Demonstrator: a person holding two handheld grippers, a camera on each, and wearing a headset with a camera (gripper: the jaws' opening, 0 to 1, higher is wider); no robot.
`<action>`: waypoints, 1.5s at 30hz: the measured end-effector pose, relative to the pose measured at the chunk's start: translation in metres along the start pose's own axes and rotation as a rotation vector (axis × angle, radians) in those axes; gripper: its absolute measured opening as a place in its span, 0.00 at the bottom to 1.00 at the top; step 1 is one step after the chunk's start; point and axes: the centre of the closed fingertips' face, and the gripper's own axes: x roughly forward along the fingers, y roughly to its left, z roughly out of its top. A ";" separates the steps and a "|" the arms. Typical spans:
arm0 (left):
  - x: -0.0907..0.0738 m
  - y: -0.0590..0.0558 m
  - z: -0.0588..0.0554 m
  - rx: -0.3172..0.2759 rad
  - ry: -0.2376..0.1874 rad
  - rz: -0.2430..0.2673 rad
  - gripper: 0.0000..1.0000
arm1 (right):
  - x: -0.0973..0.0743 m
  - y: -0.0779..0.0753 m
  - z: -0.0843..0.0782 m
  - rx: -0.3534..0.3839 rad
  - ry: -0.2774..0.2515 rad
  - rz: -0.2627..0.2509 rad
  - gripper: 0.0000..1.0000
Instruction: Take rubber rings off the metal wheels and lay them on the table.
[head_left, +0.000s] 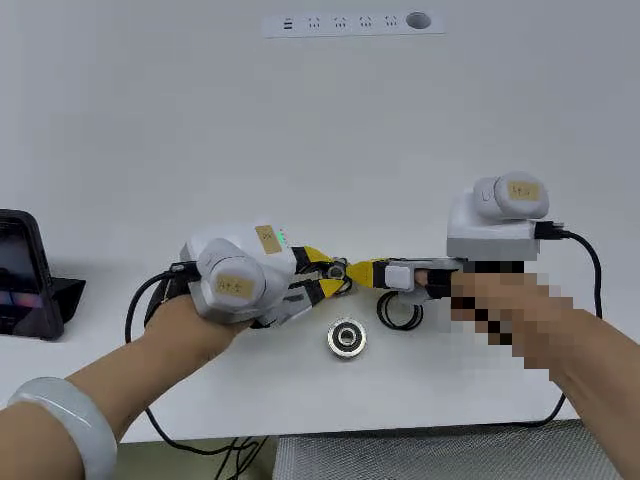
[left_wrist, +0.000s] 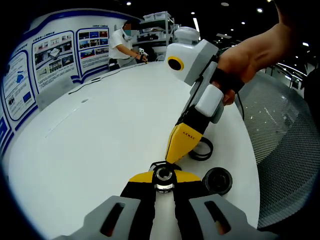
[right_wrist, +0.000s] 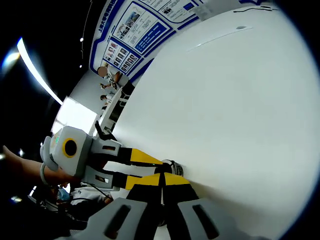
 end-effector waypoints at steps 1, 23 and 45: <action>0.000 0.000 0.000 0.000 0.000 0.000 0.13 | 0.000 0.001 0.001 0.003 -0.004 0.005 0.02; 0.000 0.000 0.000 0.018 0.001 -0.007 0.13 | -0.002 -0.001 0.001 0.027 -0.034 0.000 0.02; -0.024 0.007 -0.006 0.005 -0.035 0.034 0.32 | 0.000 0.001 0.001 0.025 -0.036 0.003 0.02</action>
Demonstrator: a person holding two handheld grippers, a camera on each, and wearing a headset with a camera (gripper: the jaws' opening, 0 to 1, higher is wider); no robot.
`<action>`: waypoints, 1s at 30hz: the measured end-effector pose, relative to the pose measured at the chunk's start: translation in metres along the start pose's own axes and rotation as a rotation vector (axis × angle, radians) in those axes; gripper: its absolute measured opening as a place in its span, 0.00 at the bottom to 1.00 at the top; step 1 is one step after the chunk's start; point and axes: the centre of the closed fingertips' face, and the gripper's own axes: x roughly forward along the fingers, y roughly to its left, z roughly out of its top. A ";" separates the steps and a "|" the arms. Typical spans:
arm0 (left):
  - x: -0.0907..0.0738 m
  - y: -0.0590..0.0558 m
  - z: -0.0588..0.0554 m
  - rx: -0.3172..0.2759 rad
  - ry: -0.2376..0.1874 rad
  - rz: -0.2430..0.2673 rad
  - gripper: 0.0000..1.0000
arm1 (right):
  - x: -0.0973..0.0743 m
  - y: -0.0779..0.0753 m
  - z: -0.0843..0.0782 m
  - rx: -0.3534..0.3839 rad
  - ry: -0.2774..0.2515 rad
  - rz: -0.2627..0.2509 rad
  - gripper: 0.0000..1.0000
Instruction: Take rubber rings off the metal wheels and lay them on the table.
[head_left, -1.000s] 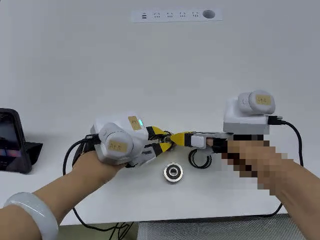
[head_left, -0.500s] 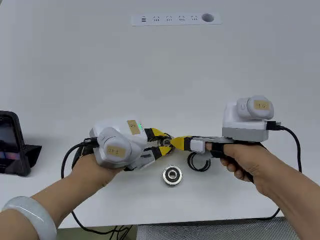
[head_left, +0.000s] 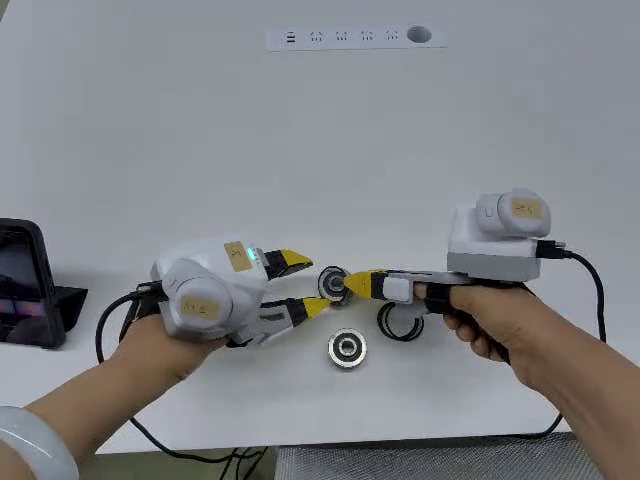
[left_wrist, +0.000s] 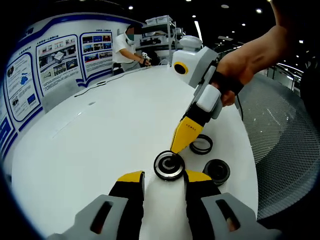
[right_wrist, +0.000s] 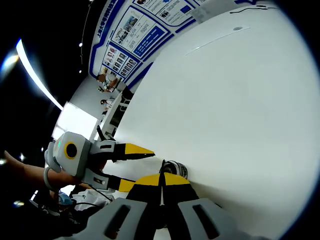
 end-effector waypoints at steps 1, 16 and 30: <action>0.000 0.000 0.000 -0.002 0.001 0.001 0.33 | 0.000 0.001 0.000 0.000 -0.001 0.001 0.02; -0.010 0.003 -0.016 -0.050 0.010 0.025 0.55 | -0.016 0.018 -0.003 0.030 -0.044 0.036 0.02; -0.020 0.002 -0.025 -0.101 -0.005 0.034 0.62 | -0.057 0.001 -0.025 0.094 -0.082 -0.007 0.02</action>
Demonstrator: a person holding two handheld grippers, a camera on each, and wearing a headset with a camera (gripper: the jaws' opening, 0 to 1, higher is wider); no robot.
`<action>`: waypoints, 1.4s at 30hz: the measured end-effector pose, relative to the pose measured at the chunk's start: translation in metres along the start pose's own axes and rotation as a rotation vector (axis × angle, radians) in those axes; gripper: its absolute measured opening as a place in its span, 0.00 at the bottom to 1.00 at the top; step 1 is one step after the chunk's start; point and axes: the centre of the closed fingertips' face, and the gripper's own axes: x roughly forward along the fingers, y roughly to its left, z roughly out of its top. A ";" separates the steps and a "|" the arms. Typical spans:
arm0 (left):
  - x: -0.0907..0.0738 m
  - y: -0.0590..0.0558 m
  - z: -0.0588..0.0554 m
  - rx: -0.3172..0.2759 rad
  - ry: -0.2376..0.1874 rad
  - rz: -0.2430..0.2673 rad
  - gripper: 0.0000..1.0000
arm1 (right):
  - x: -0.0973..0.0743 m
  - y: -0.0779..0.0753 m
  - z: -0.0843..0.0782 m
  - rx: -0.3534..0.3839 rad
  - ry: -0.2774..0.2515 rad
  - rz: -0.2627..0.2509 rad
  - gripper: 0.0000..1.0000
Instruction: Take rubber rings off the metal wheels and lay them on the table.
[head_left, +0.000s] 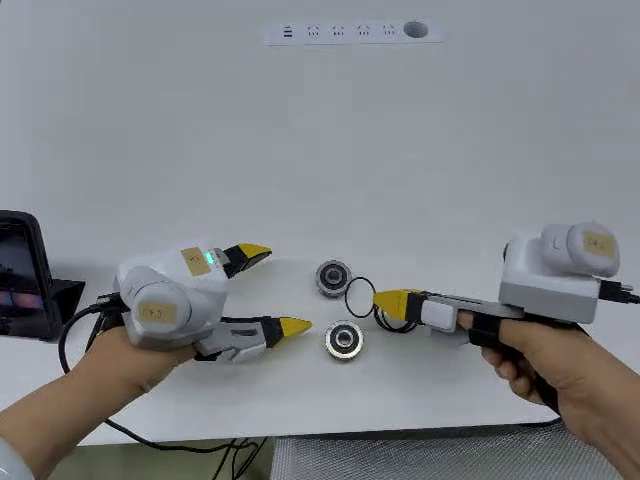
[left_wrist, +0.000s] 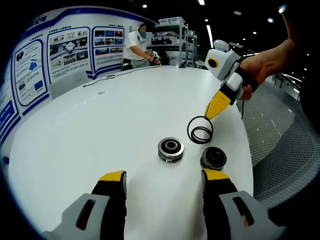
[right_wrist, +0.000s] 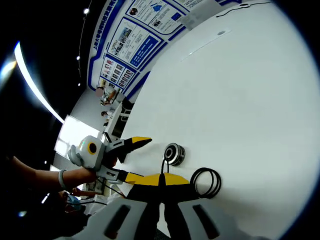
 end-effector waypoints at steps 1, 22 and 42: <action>0.000 0.000 -0.001 -0.002 0.001 0.000 0.62 | -0.003 -0.002 -0.001 0.006 -0.003 -0.006 0.02; -0.009 -0.008 -0.004 -0.022 0.007 0.003 0.57 | -0.015 -0.039 -0.010 -0.116 0.031 -0.139 0.13; -0.036 -0.025 -0.006 -0.067 -0.035 0.009 0.59 | -0.025 -0.019 -0.026 -0.563 0.116 -0.139 0.51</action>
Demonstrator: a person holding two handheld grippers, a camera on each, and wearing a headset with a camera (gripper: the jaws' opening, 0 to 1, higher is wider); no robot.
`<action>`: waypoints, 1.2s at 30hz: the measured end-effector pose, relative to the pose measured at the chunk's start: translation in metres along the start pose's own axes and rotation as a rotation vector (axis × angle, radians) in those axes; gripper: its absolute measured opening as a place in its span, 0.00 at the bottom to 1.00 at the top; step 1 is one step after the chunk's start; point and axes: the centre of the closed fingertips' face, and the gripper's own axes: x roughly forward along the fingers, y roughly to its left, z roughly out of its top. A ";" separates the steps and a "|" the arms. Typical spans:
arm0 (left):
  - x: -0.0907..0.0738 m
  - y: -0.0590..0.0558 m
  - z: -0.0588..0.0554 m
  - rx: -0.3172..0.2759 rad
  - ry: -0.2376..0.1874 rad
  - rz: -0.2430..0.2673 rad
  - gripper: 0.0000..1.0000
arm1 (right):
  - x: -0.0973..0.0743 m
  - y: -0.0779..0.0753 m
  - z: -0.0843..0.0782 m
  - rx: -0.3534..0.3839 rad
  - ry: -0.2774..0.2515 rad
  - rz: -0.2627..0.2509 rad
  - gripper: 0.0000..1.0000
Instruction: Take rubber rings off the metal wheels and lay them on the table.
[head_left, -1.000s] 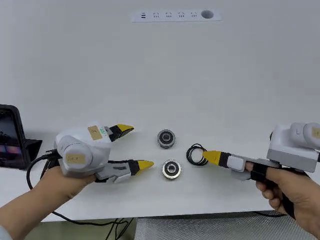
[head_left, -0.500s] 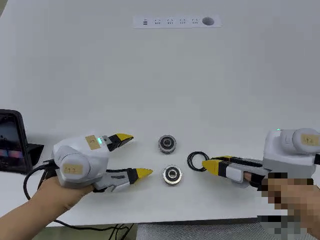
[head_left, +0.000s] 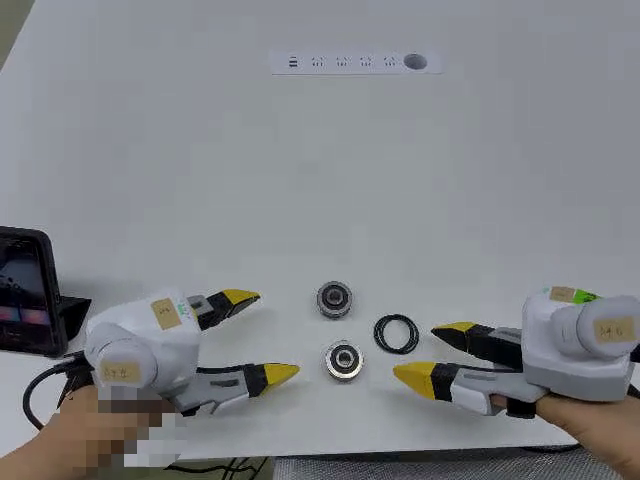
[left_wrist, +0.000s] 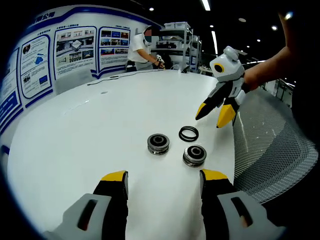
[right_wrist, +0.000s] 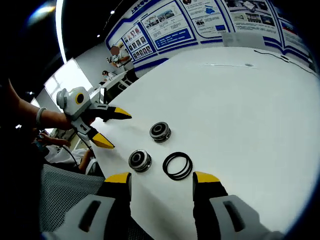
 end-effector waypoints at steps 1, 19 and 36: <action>-0.002 -0.001 0.000 -0.007 -0.006 0.001 0.59 | -0.001 0.001 0.000 -0.027 0.003 -0.001 0.52; -0.037 -0.022 -0.007 -0.058 -0.050 0.049 0.63 | -0.017 0.012 -0.014 -0.213 -0.016 -0.089 0.70; -0.066 -0.028 -0.019 -0.066 -0.071 0.092 0.70 | -0.021 0.028 -0.024 -0.241 -0.030 -0.110 0.80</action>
